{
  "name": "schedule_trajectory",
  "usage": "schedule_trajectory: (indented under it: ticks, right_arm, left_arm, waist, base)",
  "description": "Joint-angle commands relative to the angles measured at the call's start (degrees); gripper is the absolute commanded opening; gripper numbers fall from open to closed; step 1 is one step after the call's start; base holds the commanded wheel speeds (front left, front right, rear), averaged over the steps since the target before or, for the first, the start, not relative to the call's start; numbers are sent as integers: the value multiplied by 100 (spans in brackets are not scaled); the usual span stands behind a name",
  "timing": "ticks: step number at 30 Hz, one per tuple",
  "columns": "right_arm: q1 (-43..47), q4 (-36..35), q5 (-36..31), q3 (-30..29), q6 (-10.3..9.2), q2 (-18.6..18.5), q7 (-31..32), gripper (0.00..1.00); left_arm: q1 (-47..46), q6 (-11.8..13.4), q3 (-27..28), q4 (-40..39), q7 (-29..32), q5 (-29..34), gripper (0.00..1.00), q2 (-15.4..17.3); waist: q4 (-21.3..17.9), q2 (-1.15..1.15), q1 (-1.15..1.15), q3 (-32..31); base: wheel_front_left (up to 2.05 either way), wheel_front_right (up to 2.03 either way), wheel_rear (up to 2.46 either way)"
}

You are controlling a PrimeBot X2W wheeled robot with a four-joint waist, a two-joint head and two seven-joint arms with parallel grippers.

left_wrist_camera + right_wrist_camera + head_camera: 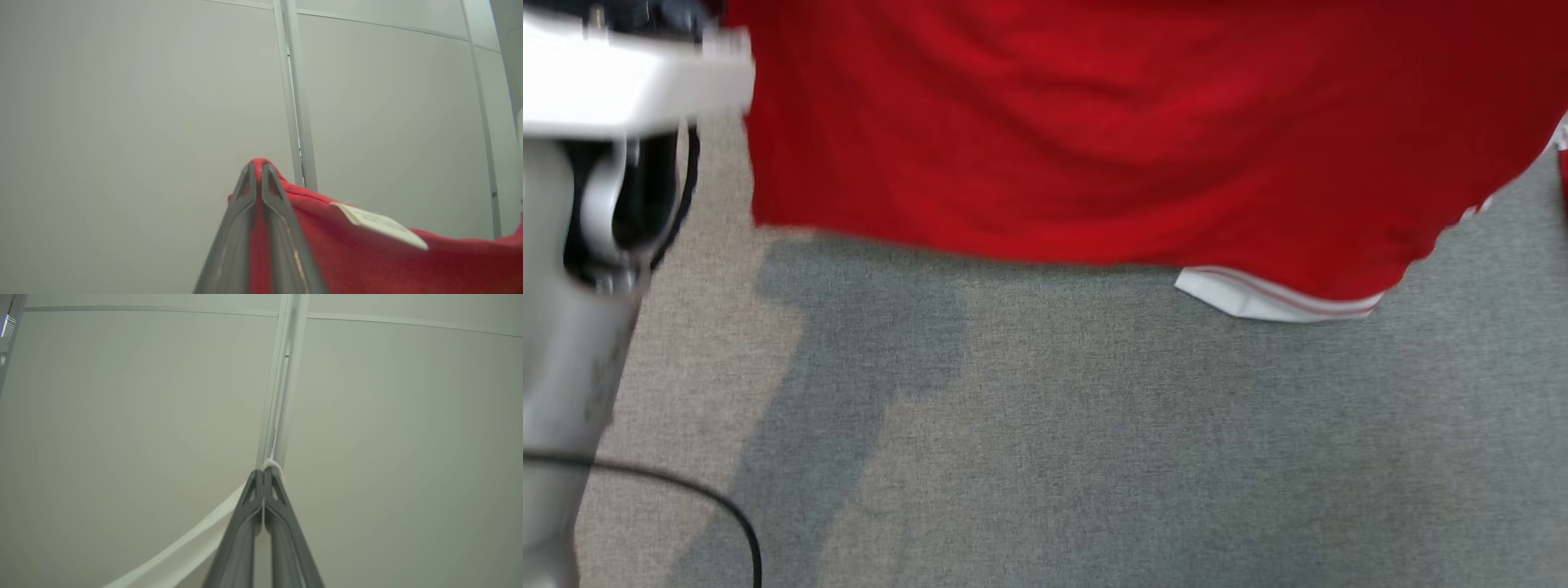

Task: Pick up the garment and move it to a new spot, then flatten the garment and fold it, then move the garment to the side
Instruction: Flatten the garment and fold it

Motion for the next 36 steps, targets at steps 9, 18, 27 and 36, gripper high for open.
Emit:
schedule_trajectory:
  ticks: [9,18,27,36]
  right_arm:
    - [-2475,2448,260,782,-2,247,-860,0]
    - [-3546,4303,797,1074,-2,802,-1526,0]
    - [-2484,5134,1524,1582,-2,843,-1598,0]
    - [406,4046,2712,1753,-2,597,-1664,0]
  left_arm:
    - [-1899,-708,-52,2858,-351,-309,0,-612]
    - [-2616,-1227,94,4983,-507,-683,0,-1050]
    - [-1927,-1660,67,6205,-589,-1104,0,-1395]
    - [-405,-1743,123,5887,-741,-1048,0,-1484]
  waist:
    - [229,0,0,330]
    - [189,0,0,380]
    - [158,0,0,579]
    - [144,0,0,496]
  base:
    - [0,0,0]
    - [0,0,0]
    - [0,0,0]
    - [0,0,0]
